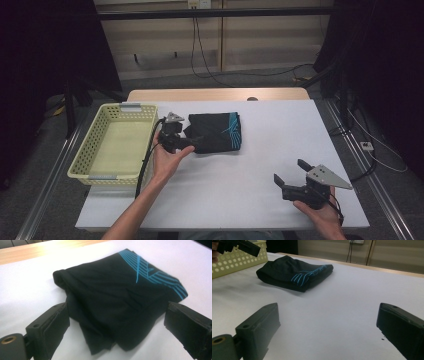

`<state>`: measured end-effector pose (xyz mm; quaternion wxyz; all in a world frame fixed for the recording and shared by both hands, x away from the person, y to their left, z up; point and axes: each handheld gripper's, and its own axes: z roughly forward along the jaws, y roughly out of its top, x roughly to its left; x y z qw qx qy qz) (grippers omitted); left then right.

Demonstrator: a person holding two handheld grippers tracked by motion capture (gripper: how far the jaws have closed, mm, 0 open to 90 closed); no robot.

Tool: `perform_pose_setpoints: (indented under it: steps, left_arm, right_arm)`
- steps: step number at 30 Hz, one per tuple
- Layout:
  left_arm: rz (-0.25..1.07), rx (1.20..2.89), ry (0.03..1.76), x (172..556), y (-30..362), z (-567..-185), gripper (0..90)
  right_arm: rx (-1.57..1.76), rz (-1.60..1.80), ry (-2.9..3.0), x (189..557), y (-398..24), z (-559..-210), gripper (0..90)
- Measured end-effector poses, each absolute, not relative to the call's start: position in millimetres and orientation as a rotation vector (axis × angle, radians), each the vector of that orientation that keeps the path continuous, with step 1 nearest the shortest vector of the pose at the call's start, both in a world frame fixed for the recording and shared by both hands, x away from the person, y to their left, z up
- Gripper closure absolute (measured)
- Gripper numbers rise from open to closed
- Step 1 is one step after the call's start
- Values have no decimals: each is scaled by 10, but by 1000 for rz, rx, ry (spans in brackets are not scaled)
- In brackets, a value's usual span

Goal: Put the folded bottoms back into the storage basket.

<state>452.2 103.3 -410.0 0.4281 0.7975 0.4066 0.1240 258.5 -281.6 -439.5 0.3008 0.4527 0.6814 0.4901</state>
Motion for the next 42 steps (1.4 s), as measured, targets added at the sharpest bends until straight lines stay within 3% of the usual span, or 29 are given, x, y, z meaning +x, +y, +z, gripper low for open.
perform_pose_setpoints:
  steps: [5, 8, 17, 30, 35, 42]
  left_arm:
    - [268, 1968, 1024, 4621, 1010, -4067, 94]
    - [330, 1955, 1023, 4664, 1045, -4023, 88]
    - [351, 1873, 1030, 4829, 1064, -4006, 79]
    - [313, 1953, 1112, 5126, 953, -4236, 112]
    - [292, 2011, 1158, 5153, 971, -4337, 161]
    - [248, 2048, 1186, 5192, 999, -4413, 314]
  right_arm:
    - [1200, 1298, 1814, 2583, -2803, -4393, 43]
    - [1200, 1299, 1814, 2586, -2806, -4395, 44]
    - [1197, 1303, 1815, 2592, -2799, -4389, 45]
    - [1201, 1303, 1822, 2593, -2802, -4394, 45]
    - [1202, 1301, 1828, 2596, -2798, -4399, 43]
    - [1208, 1294, 1840, 2614, -2789, -4411, 42]
